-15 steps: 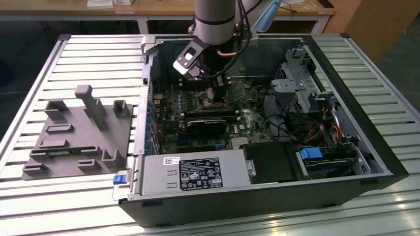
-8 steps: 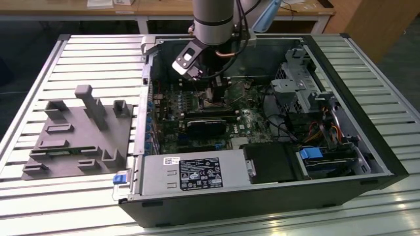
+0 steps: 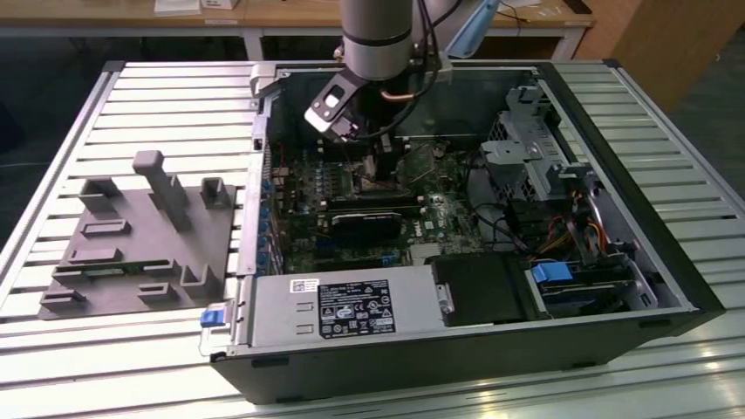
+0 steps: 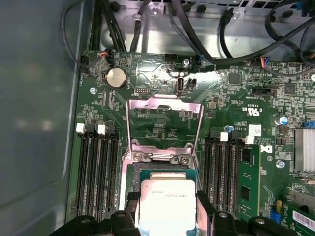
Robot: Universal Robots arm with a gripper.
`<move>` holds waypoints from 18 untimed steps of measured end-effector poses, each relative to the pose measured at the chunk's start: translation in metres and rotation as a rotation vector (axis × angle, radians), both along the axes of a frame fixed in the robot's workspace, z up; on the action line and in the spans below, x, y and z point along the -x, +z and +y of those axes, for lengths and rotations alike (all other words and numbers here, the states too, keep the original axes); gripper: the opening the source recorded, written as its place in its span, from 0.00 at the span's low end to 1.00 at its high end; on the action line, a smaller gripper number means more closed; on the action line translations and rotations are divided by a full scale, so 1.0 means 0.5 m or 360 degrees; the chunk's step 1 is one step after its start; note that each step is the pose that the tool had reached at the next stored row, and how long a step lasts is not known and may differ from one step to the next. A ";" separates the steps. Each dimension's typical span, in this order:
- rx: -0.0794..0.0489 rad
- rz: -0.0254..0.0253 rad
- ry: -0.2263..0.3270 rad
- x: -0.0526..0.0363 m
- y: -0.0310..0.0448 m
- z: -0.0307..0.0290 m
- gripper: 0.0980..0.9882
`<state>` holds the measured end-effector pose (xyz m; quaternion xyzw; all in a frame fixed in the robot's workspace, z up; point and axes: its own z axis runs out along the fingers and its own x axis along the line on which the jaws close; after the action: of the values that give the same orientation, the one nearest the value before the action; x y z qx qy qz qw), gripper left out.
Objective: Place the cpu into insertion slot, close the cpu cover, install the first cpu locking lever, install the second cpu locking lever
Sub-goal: 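Place the cpu into insertion slot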
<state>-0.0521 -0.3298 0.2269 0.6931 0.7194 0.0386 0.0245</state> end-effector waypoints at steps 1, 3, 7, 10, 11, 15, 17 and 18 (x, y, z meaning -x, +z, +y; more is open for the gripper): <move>0.0000 0.00001 0.0000 0.000 -0.002 0.000 0.50; 0.0000 0.00001 0.0000 0.000 -0.005 0.001 0.50; 0.0000 0.00001 0.0000 0.001 -0.012 0.001 0.50; 0.0000 0.00002 -0.0002 0.001 -0.015 0.001 0.50; 0.0000 0.00002 -0.0007 0.001 -0.016 0.001 0.50; 0.0000 0.00001 -0.0022 0.001 -0.021 0.001 0.50; 0.0000 0.00002 -0.0023 0.001 -0.024 0.001 0.50; 0.0000 0.00002 -0.0025 0.001 -0.025 0.001 0.50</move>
<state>-0.0527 -0.3293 0.2142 0.6986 0.7140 0.0384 0.0248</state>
